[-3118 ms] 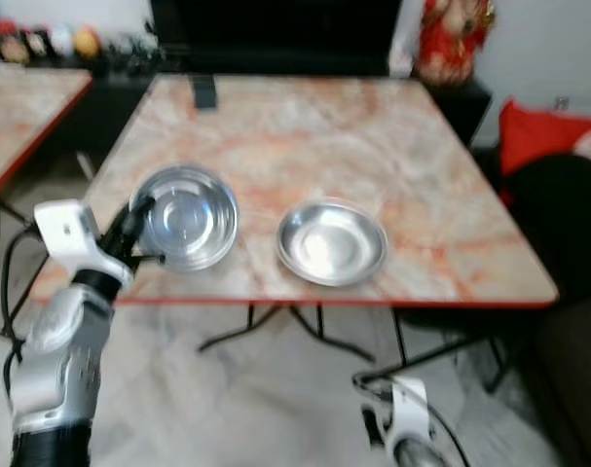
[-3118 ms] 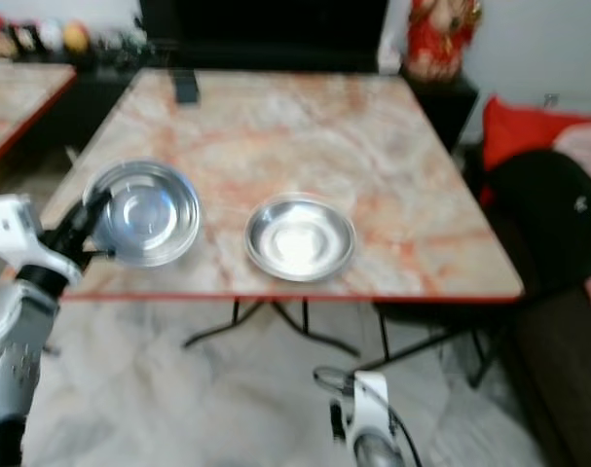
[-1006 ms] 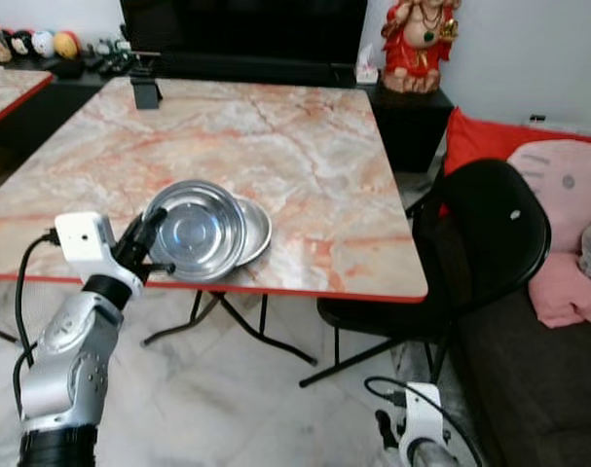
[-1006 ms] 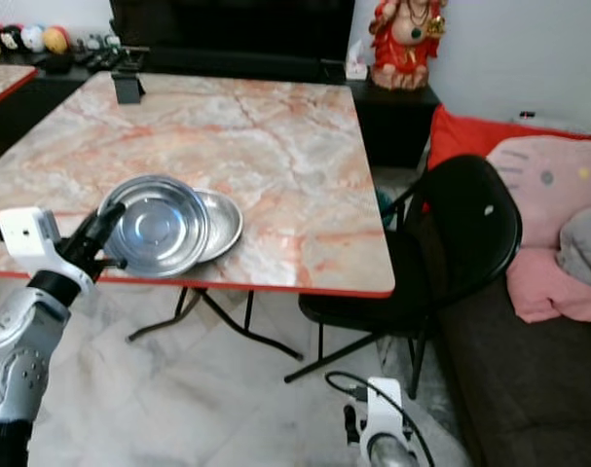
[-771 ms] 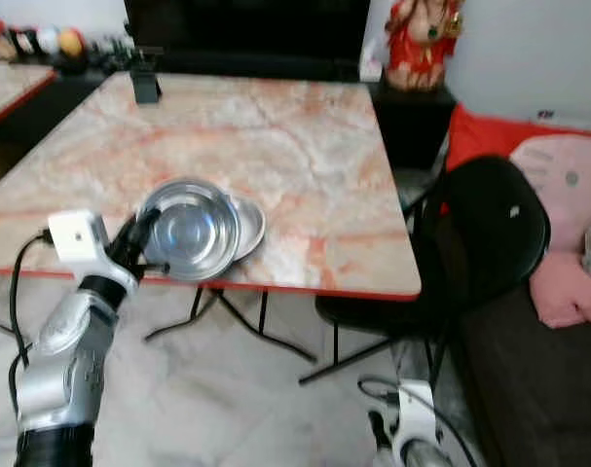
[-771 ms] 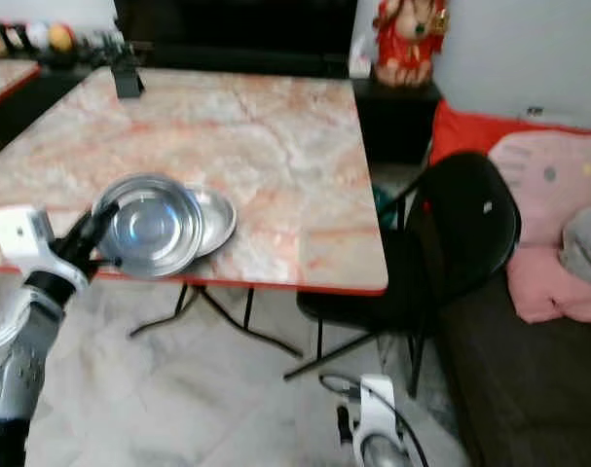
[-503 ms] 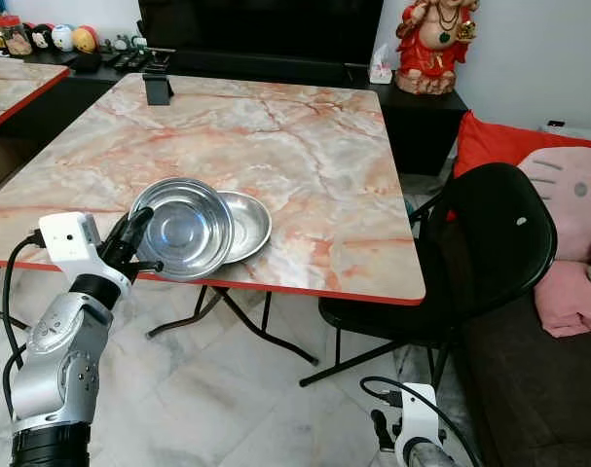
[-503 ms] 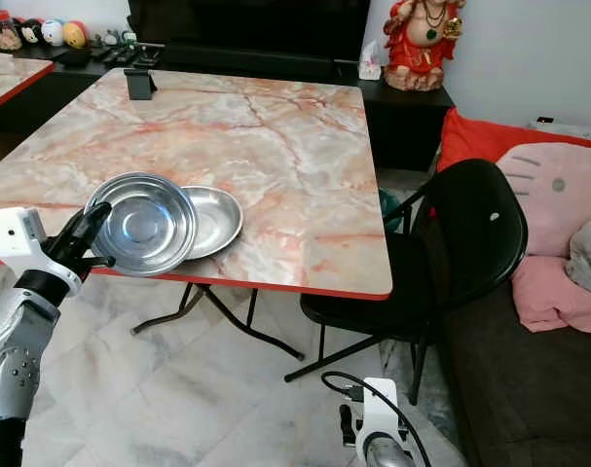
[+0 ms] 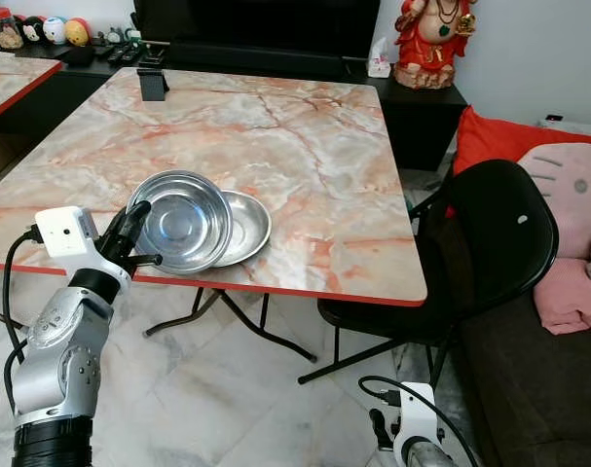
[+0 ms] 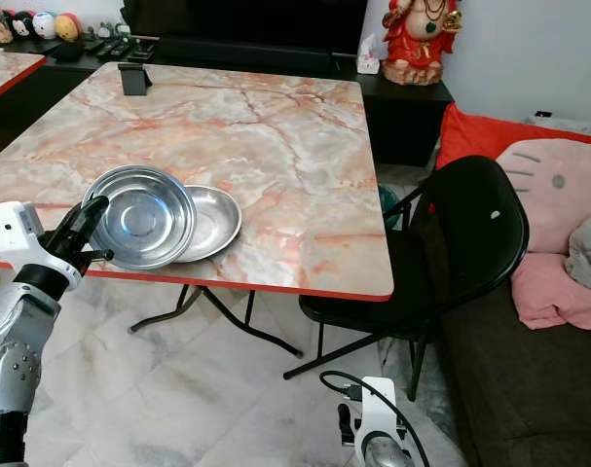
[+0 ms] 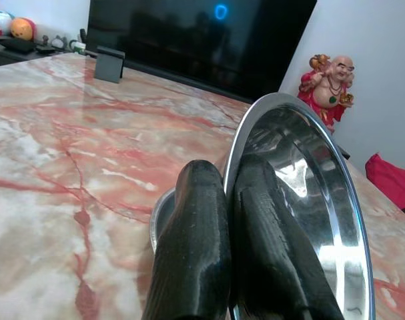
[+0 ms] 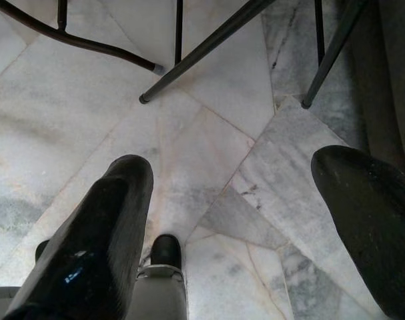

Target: Setting the table

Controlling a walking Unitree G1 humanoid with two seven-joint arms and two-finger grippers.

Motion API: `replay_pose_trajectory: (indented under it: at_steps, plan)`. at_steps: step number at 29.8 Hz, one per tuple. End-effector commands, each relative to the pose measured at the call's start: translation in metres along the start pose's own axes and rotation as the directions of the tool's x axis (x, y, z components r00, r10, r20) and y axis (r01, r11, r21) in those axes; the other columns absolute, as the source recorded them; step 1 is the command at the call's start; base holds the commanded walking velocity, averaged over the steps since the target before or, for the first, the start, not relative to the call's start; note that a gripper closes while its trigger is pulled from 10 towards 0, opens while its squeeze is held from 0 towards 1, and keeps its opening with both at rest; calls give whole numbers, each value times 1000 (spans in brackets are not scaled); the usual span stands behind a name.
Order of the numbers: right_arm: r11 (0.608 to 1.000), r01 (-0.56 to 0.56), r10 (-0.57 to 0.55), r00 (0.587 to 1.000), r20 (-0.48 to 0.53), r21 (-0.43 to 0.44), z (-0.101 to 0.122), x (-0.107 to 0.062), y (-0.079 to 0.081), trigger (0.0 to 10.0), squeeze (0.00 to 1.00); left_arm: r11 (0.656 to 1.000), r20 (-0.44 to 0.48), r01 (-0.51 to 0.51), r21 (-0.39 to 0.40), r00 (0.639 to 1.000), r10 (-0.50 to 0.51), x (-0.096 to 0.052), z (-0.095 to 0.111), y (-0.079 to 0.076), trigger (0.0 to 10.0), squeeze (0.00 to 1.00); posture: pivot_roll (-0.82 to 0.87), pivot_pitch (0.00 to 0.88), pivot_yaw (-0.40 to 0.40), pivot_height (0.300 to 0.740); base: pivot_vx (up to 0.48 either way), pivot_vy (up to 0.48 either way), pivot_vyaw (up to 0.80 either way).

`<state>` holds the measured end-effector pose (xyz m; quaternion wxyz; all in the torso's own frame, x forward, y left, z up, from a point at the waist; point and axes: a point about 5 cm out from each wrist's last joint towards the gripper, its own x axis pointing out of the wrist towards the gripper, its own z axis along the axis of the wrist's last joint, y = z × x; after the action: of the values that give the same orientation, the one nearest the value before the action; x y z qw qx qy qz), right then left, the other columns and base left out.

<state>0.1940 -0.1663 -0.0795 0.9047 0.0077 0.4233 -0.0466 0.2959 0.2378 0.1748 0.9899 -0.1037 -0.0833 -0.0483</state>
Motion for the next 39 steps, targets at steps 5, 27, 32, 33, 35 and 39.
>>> replay_pose_trajectory:
  at_steps: [5, 27, 32, 33, 35, 39]
  plan:
    - [1000, 1, -1, 1000, 6, 1, 3, 1, 0, 10000, 0, 999, 16, 23, -25, 1000, -23, 4, 3, -6, 10000, 0, -44, 0, -78, 740, 0, 0, 0]
    - [1000, -3, 3, 1000, 6, -4, 3, 1, 0, 10000, 0, 998, 25, 37, -46, 999, -36, 7, 1, -13, 10000, 0, -46, 0, -81, 740, 224, 0, 0]
    - [1000, -3, 3, 1000, 5, -5, 3, 1, 0, 10000, 0, 998, 28, 45, -47, 999, -43, 9, 2, -14, 10000, 0, -42, 0, -81, 740, 289, 0, 0]
    - [1000, -3, 3, 1000, 5, -5, 3, 1, 0, 10000, 0, 998, 29, 45, -47, 999, -44, 9, 3, -14, 10000, 0, -42, 0, -81, 740, 289, 0, 0]
    - [1000, -5, 5, 1000, 4, -7, 3, 1, 0, 10000, 0, 998, 31, 49, -45, 998, -47, 10, 3, -13, 10000, 0, -40, 0, -79, 740, 289, 0, 0]
    - [1000, -5, 6, 1000, 5, -8, 3, 1, 0, 10000, 0, 995, 13, 72, -65, 997, -71, 11, 2, -17, 10000, 0, -41, 0, -79, 740, 71, 0, 0]
